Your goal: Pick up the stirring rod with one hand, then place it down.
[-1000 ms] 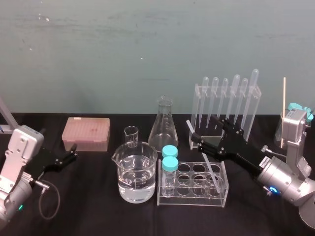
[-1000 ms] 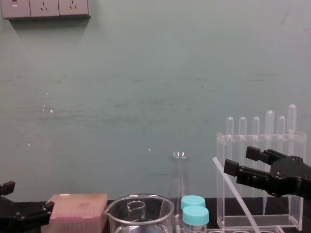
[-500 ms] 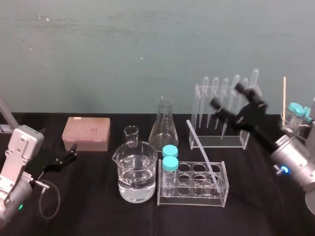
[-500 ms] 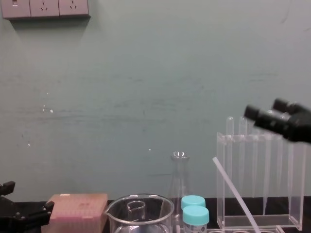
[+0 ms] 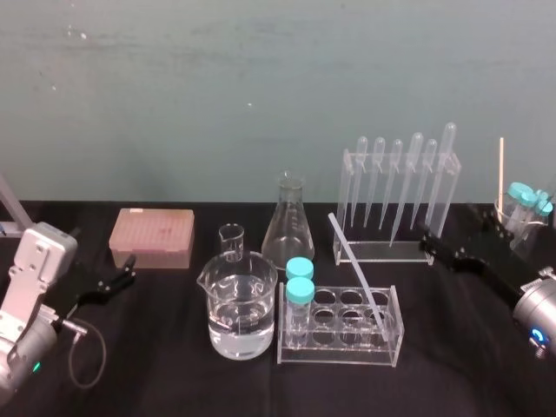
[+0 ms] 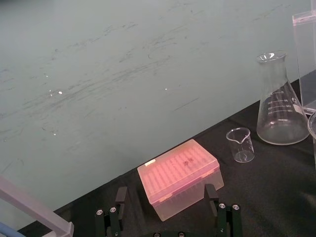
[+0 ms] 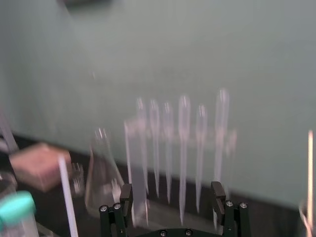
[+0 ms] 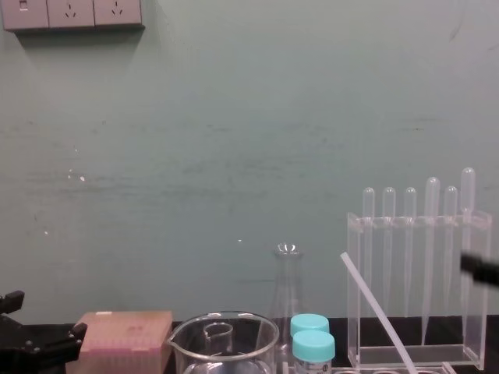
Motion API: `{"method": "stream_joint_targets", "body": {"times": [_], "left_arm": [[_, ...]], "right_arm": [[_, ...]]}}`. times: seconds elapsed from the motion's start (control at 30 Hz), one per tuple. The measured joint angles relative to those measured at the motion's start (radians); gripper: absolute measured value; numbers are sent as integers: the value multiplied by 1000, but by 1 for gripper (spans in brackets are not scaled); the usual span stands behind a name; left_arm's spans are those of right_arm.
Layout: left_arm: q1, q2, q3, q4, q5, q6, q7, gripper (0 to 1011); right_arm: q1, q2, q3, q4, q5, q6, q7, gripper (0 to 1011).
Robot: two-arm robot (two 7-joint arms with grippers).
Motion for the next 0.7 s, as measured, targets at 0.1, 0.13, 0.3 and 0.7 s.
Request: {"method": "stream_joint_targets", "body": {"times": [0.1,0.13,0.3,0.7], "left_arm": [[0,0,0,0,0,0,0,1000],[0,0,0,0,0,0,0,1000],[0,0,0,0,0,0,0,1000],[0,0,0,0,0,0,0,1000]], "right_arm": [[-2,5,-4,0,-22,65,-23,1003],[-1,5,-4,0,-26,72,-25,1003],[1,3,-5,4,-34,89,-31,1003],[0,4,-6,4,-32,81,-29,1003]]}}
